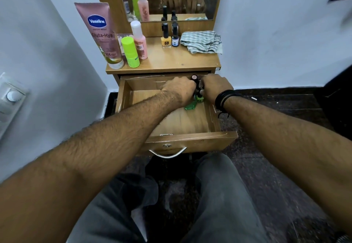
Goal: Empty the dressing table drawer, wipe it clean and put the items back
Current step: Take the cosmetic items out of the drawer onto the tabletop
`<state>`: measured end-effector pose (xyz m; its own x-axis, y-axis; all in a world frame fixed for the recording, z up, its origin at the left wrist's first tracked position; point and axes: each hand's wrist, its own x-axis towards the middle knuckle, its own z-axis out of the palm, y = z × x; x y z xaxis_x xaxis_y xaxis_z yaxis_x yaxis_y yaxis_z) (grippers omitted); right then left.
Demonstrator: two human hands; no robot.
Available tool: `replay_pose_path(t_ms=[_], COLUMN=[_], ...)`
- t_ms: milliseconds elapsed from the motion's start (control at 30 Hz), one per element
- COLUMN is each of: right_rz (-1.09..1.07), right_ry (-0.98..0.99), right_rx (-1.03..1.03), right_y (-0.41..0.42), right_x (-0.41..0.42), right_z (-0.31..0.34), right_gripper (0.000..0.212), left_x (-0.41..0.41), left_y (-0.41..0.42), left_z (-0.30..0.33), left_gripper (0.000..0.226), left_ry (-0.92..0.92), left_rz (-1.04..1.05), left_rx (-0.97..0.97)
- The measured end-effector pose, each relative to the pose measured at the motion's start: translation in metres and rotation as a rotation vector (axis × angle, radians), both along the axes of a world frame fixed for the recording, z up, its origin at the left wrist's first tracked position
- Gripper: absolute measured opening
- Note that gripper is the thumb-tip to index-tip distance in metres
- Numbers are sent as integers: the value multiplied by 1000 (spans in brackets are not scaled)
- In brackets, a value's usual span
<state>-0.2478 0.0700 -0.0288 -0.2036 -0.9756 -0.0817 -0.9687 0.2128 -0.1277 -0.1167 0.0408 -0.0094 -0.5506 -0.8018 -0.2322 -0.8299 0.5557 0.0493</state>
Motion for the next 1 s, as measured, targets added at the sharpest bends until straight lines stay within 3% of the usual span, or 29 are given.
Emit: replay_pose_path(t_ms=[233, 433, 767, 1000], right_rz=[24, 54, 31, 63], right_ry=[-61, -129, -216, -158], right_rx=[53, 53, -313, -338], right_y=[7, -1, -66, -106], right_x=[-1, -2, 14, 27], right_z=[18, 66, 126, 108], right_gripper=[17, 15, 16, 21], left_x=[10, 25, 22, 10], left_y=[4, -4, -65, -98], left_z=[13, 64, 136, 128], left_gripper=[28, 36, 31, 31], left_ry=[-27, -56, 3, 6], left_rz=[-34, -51, 48, 132], left_rx=[-42, -83, -338, -311])
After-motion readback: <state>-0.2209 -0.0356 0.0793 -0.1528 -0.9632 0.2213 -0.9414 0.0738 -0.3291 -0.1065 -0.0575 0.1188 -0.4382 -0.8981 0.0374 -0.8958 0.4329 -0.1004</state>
